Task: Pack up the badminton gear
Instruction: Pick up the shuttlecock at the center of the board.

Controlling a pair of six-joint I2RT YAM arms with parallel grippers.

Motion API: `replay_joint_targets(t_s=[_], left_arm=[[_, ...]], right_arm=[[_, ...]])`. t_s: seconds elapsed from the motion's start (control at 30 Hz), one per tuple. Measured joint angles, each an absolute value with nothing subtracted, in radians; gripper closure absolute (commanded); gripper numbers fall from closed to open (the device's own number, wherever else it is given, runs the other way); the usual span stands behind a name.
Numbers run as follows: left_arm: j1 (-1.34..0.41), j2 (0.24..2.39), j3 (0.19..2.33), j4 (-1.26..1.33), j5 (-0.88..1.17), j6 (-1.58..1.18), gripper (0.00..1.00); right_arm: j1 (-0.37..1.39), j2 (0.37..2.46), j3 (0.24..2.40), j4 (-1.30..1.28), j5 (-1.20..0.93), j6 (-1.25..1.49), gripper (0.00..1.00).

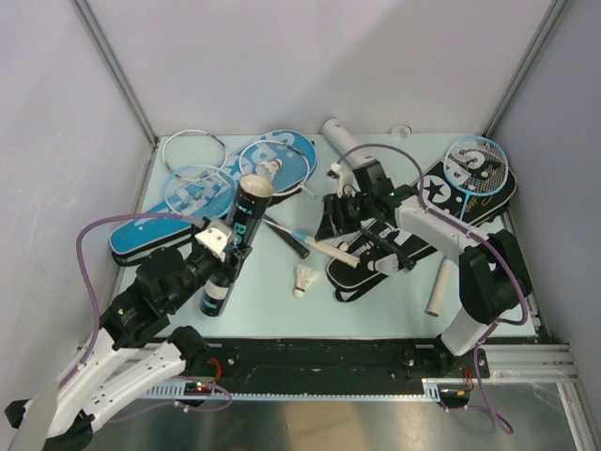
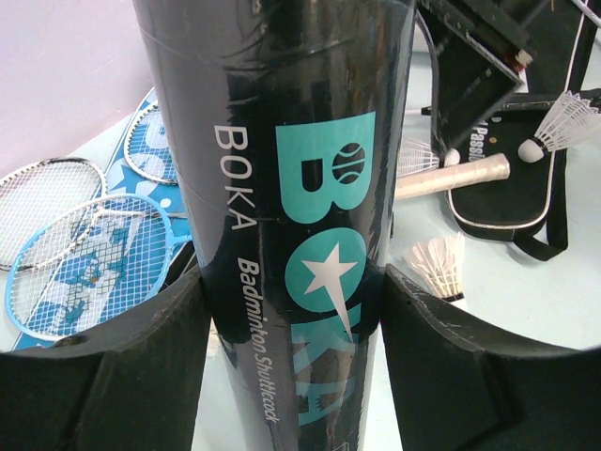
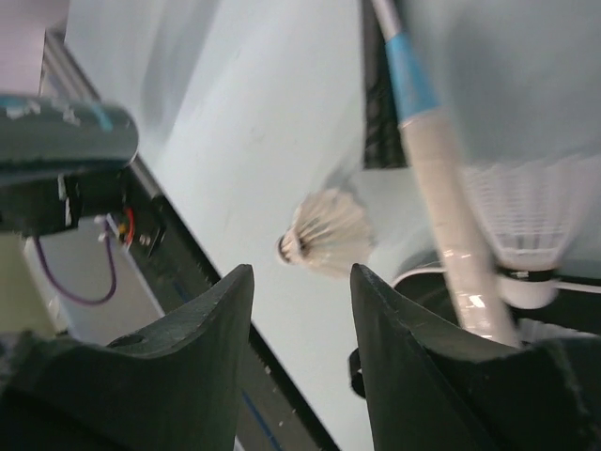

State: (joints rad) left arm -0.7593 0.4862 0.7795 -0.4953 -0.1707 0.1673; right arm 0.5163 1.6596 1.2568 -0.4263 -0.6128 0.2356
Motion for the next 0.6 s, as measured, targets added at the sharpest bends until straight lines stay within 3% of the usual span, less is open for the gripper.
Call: replay_joint_targets(t_s=[0.33,0.6], left_arm=[[-0.759,0.487,0.767,-0.495,-0.173,0.168,0.70],[-0.759,0.519,0.765,-0.496,-0.177,0.167,0.70]], right_arm=[[0.616,1.710,1.224,-0.414,-0.717,0.233,0.42],[0.684,1.760,1.202,-0.413,-0.683,0.212,0.40]])
